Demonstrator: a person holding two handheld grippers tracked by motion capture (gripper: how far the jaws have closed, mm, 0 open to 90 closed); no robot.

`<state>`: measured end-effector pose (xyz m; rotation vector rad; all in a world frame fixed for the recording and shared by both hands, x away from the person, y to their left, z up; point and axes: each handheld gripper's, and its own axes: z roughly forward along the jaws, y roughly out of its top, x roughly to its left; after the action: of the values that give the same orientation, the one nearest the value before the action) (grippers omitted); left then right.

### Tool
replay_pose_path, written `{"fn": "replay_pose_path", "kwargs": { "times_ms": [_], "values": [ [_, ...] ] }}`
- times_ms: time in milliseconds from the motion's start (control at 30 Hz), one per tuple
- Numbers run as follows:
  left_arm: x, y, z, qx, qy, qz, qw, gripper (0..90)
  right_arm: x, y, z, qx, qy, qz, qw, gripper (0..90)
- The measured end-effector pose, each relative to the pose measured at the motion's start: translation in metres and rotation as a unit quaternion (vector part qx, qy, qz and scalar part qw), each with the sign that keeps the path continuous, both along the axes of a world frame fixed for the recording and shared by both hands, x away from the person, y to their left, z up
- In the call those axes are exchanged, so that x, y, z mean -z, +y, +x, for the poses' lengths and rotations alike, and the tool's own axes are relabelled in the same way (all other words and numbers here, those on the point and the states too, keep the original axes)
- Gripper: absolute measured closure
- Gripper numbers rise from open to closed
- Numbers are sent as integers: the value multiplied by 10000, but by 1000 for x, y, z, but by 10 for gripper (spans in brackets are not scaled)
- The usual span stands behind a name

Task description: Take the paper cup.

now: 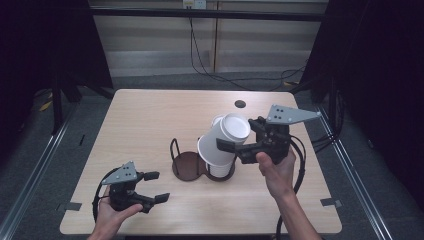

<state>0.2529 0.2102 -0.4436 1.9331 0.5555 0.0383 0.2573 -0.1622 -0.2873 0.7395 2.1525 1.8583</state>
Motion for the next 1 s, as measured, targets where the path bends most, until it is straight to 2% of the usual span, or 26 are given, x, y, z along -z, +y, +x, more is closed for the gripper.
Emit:
{"fn": "replay_pose_path", "kwargs": {
  "times_ms": [200,367,533,567,633,733,867,900,967,1000],
  "values": [
    [-4,-6,-2,132,-59,-21,9999,182,13,14,-3,-182,52,-59,9998,232],
    [-12,-11,-2,108,-225,-94,9996,166,23,19,-2,-255,162,-108,9995,232],
    [-20,-21,-1,259,-401,-42,9989,166,32,24,-3,-326,243,-163,9990,232],
    [-23,-26,-2,327,-451,-88,9984,164,35,25,-3,-362,270,-206,9988,232],
    [-24,-28,-2,334,-468,-80,9983,163,36,26,-3,-370,280,-217,9987,232],
    [-27,-34,-1,370,-482,-167,9980,162,41,28,-2,-387,323,-238,9984,233],
    [-32,-41,2,462,-626,-258,9966,159,48,28,0,-390,405,-258,9981,233],
    [-33,-42,3,422,-604,-320,9968,159,49,28,0,-396,423,-261,9980,233],
    [-36,-44,6,496,-584,-481,9959,158,54,29,1,-404,470,-275,9977,233],
    [-38,-47,7,507,-593,-439,9960,158,56,29,1,-424,490,-292,9975,233]
  ]
}}
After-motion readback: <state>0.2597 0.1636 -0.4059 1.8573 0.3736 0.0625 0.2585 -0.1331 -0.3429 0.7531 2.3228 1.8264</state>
